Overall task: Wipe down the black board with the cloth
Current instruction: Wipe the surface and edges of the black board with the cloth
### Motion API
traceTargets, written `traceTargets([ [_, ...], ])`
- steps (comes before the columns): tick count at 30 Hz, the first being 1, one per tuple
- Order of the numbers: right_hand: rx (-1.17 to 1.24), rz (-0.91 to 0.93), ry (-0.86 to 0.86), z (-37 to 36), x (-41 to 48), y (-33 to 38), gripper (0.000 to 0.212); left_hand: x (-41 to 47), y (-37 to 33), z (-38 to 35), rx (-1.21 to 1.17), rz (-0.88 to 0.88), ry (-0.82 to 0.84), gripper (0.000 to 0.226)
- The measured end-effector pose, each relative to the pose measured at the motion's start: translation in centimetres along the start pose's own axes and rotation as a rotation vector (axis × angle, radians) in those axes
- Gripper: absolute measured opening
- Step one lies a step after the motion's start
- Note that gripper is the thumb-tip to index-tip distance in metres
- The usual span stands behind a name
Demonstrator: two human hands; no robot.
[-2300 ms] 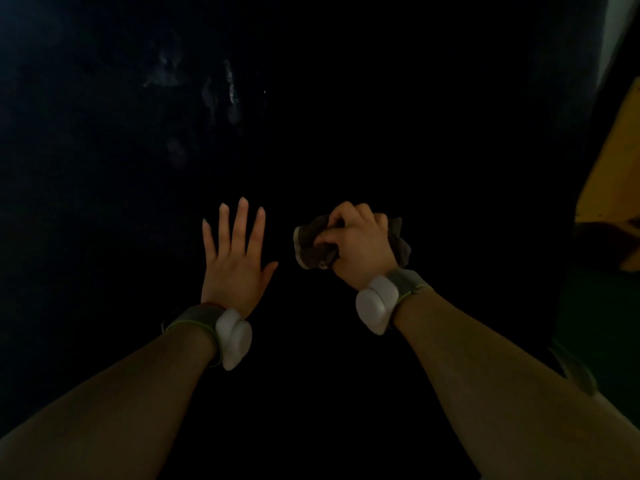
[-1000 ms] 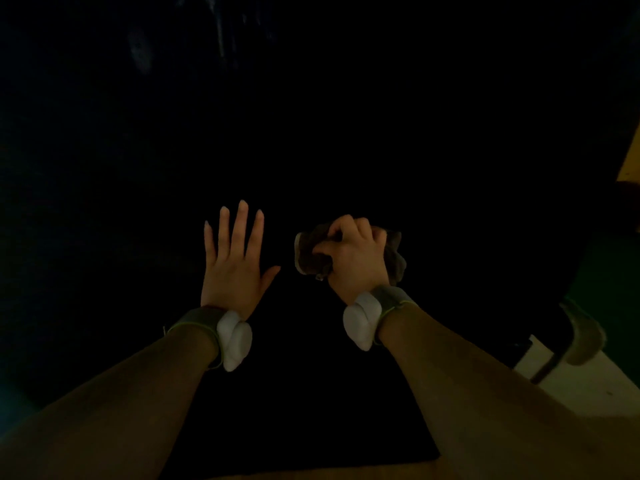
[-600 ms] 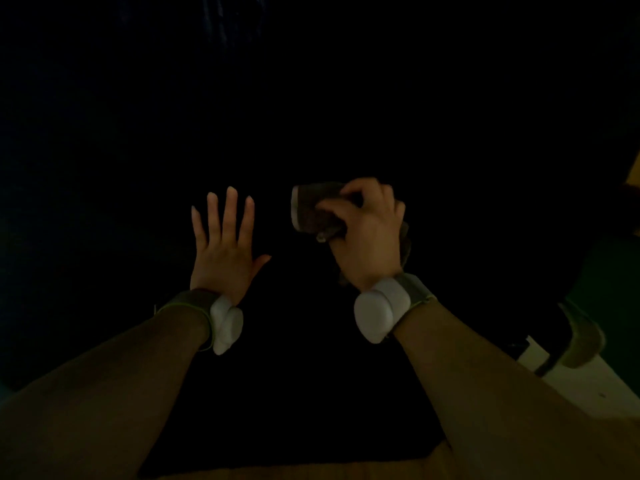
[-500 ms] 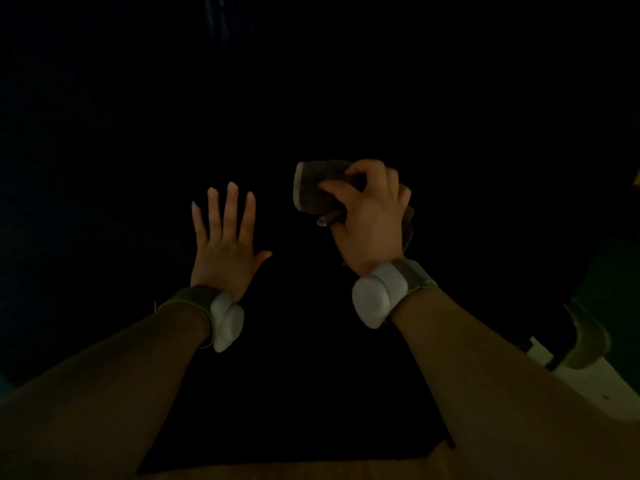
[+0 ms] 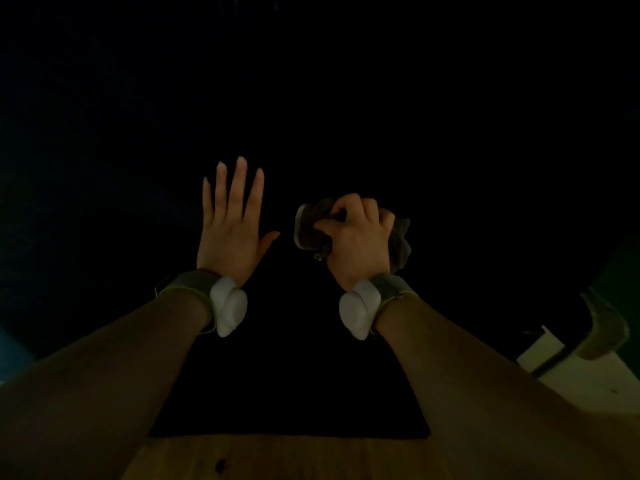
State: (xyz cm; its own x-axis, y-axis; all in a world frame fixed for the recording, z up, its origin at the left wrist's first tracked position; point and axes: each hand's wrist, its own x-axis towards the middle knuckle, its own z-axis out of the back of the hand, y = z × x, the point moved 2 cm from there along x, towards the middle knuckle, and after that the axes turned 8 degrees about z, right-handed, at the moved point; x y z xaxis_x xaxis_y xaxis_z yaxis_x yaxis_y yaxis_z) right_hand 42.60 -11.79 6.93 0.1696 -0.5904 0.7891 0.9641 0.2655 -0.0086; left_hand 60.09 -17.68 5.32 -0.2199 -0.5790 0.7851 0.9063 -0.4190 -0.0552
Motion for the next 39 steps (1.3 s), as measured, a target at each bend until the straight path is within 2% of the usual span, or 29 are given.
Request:
traceTargets([
  [3,0.013,0.039,0.196,-1.4,-1.9,0.1,0.02,-1.9,0.3,-0.8,0.038,-0.014,0.04,0.093],
  [4,0.019,0.037,0.21,-1.7,-2.6,0.2,0.02,-2.6,0.4,-1.1,0.044,-0.015,0.048,0.094],
  [6,0.057,-0.008,0.107,-2.0,-3.8,0.4,0.024,-3.4,0.6,-1.9,0.055,-0.008,0.056,0.097],
  [7,0.054,0.003,0.136,-2.4,-4.3,0.4,0.024,-3.5,0.6,-2.2,0.066,-0.004,0.062,0.1],
  [9,0.028,0.03,0.389,-3.4,-5.6,0.2,0.026,-3.3,0.6,-3.0,0.088,0.005,0.08,0.108],
  [11,0.048,0.023,0.464,-3.8,-6.1,-0.1,0.027,-3.2,0.6,-3.5,0.101,0.016,0.09,0.112],
  [15,0.14,0.021,0.275,-0.6,-4.4,0.7,0.019,-3.1,0.7,-4.3,0.103,0.027,0.073,0.113],
  [18,0.095,0.025,0.03,1.8,-2.1,0.0,0.026,-3.2,0.9,-4.4,0.102,0.029,0.063,0.111],
  [20,0.068,0.005,-0.04,2.2,-0.8,-0.4,0.03,-3.2,1.0,-4.3,0.1,0.029,0.064,0.109],
  [25,0.101,-0.04,0.021,-1.1,-3.3,1.0,0.028,-3.3,0.9,-4.0,0.104,0.031,0.056,0.111],
  [27,0.077,-0.054,0.179,-2.8,-5.0,1.1,0.022,-3.3,0.9,-3.9,0.097,0.025,0.051,0.11],
  [29,0.045,-0.045,0.363,-4.6,-6.6,0.7,0.028,-3.4,0.9,-3.8,0.094,0.024,0.044,0.108],
  [31,0.045,-0.05,0.406,-5.3,-7.5,0.5,0.027,-4.0,0.9,-4.1,0.083,0.023,0.043,0.104],
  [35,0.081,-0.041,0.295,-5.5,-7.6,0.5,0.021,-6.6,1.1,-5.0,0.059,0.004,0.073,0.101],
  [38,0.095,-0.013,0.114,-5.9,-8.0,0.3,0.028,-8.2,1.3,-5.7,0.064,0.018,0.104,0.098],
  [39,0.081,0.005,0.107,-6.2,-8.3,0.2,0.027,-8.3,1.3,-6.0,0.064,0.029,0.113,0.097],
])
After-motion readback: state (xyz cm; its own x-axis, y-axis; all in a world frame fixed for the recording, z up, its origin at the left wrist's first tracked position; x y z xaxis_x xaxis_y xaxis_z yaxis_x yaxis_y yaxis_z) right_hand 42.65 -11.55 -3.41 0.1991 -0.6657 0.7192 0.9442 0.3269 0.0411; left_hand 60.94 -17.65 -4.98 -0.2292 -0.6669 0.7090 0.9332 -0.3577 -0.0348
